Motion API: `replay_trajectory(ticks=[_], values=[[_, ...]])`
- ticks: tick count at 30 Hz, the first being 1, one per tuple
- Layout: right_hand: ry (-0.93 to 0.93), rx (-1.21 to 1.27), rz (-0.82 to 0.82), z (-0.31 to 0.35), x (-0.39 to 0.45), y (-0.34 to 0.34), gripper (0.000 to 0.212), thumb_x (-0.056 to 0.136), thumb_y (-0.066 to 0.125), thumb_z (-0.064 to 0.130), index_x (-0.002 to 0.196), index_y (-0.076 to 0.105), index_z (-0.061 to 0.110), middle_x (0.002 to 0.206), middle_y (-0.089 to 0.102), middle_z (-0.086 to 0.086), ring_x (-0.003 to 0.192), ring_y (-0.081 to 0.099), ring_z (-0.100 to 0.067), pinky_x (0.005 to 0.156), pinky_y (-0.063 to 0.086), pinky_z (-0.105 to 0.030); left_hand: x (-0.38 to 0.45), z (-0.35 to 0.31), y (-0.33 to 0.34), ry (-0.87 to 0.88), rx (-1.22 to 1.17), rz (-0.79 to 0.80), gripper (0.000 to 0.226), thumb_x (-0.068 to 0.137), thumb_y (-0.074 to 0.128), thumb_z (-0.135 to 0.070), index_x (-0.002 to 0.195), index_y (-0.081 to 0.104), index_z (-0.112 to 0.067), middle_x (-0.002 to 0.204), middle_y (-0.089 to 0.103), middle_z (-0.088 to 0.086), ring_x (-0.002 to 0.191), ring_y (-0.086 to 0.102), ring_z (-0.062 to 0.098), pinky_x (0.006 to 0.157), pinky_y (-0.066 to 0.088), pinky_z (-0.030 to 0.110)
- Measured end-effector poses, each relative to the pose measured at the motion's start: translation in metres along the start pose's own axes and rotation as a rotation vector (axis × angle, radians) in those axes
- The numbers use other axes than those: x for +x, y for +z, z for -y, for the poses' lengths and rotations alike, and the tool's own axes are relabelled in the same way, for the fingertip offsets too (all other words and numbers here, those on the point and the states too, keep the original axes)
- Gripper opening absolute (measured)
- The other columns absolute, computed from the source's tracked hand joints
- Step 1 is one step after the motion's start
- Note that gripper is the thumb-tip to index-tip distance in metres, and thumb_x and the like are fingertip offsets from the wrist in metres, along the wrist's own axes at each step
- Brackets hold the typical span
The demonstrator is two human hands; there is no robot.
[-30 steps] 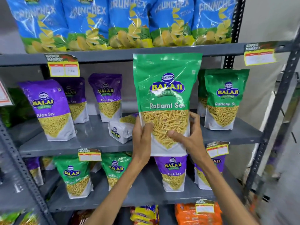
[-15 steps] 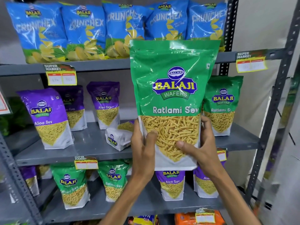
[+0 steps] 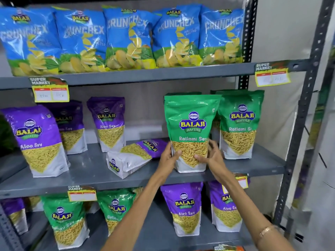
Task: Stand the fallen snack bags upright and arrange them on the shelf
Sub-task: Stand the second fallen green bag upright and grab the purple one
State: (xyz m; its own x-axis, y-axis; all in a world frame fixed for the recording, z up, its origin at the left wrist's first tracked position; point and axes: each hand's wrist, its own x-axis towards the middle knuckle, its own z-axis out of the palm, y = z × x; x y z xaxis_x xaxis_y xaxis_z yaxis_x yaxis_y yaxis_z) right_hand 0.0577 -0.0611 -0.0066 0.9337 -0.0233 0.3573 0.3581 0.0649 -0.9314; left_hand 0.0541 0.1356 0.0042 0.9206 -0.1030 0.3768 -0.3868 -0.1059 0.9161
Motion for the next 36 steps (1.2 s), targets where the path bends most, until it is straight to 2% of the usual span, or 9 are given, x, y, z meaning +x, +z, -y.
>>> replay_trajectory(ticks=[4,9,17,20,24,28,30,33,36], values=[[-0.006,-0.084,0.005,-0.011,0.030,-0.005,0.078,0.079,0.080,-0.003,0.139,0.038,0.022,0.140,0.060,-0.011,0.119,0.065,-0.012,0.092,0.057,-0.024,0.034,0.017,0.009,-0.010,0.058,-0.009,0.046,0.102,0.058,-0.015,0.147,0.046,-0.014,0.143,0.062,0.005,0.131,0.059,0.018,0.116,0.045,0.044],[0.000,-0.133,0.044,-0.036,0.046,-0.017,0.103,0.066,0.088,0.055,0.150,0.033,0.032,0.148,0.055,-0.002,0.137,0.053,-0.019,0.116,0.042,-0.047,0.042,0.032,0.010,-0.033,0.070,-0.010,0.031,0.103,0.057,-0.019,0.133,0.054,-0.026,0.136,0.066,0.006,0.130,0.061,0.027,0.110,0.050,0.038],[-0.060,-0.291,0.035,-0.033,0.045,-0.008,0.077,0.090,0.074,0.014,0.151,0.028,0.014,0.144,0.053,-0.007,0.131,0.052,-0.017,0.091,0.045,-0.001,0.038,0.032,0.010,-0.036,0.032,0.003,0.032,0.107,0.050,-0.019,0.138,0.047,-0.026,0.138,0.061,-0.001,0.135,0.056,0.022,0.114,0.045,0.034],[-0.053,-0.301,0.008,-0.029,0.042,-0.007,0.077,0.088,0.075,0.012,0.150,0.029,0.011,0.143,0.053,-0.009,0.129,0.054,-0.019,0.091,0.046,-0.002,0.033,0.027,0.010,-0.057,0.037,0.014,0.038,0.107,0.048,-0.017,0.145,0.043,-0.023,0.141,0.058,0.000,0.131,0.056,0.016,0.106,0.047,0.020],[-0.088,-0.338,-0.099,-0.022,0.026,-0.001,0.089,0.084,0.081,0.031,0.153,0.028,0.013,0.151,0.045,-0.002,0.137,0.046,-0.015,0.113,0.041,-0.029,0.021,0.020,0.007,-0.069,-0.038,-0.081,0.054,0.105,0.050,-0.006,0.155,0.032,-0.013,0.151,0.052,0.011,0.141,0.051,0.026,0.113,0.044,0.032],[-0.369,-0.470,-0.349,-0.019,-0.022,0.018,0.038,0.091,0.074,0.030,0.121,0.055,0.015,0.119,0.058,-0.002,0.110,0.059,-0.020,0.096,0.048,-0.034,-0.020,0.010,-0.019,0.107,0.045,-0.289,0.037,0.101,0.061,-0.008,0.135,0.057,-0.020,0.132,0.067,0.002,0.121,0.065,0.014,0.104,0.052,0.030],[-0.404,-0.493,-0.304,-0.013,-0.038,0.041,0.012,0.093,0.070,0.025,0.095,0.062,0.016,0.092,0.065,0.002,0.085,0.062,-0.018,0.080,0.051,-0.034,-0.032,-0.002,-0.047,0.175,0.132,-0.365,0.026,0.099,0.062,-0.009,0.123,0.067,-0.017,0.118,0.073,-0.005,0.108,0.068,0.004,0.096,0.055,0.028],[-0.201,-0.531,-0.092,-0.008,-0.027,0.088,0.036,0.095,0.063,0.042,0.073,0.062,0.013,0.064,0.067,-0.002,0.064,0.063,-0.022,0.066,0.049,-0.036,-0.031,-0.023,-0.098,0.271,0.371,-0.578,0.019,0.097,0.064,-0.010,0.112,0.072,-0.018,0.110,0.074,-0.005,0.103,0.067,0.013,0.093,0.055,0.037],[0.026,-0.743,0.135,-0.007,-0.003,0.140,0.063,0.096,0.042,0.064,0.072,0.064,0.010,0.076,0.070,-0.014,0.081,0.066,-0.032,0.077,0.048,-0.038,-0.007,-0.035,-0.154,0.061,0.888,-0.617,0.030,0.090,0.068,-0.030,0.120,0.068,-0.026,0.127,0.068,0.001,0.121,0.059,0.028,0.102,0.046,0.045]])
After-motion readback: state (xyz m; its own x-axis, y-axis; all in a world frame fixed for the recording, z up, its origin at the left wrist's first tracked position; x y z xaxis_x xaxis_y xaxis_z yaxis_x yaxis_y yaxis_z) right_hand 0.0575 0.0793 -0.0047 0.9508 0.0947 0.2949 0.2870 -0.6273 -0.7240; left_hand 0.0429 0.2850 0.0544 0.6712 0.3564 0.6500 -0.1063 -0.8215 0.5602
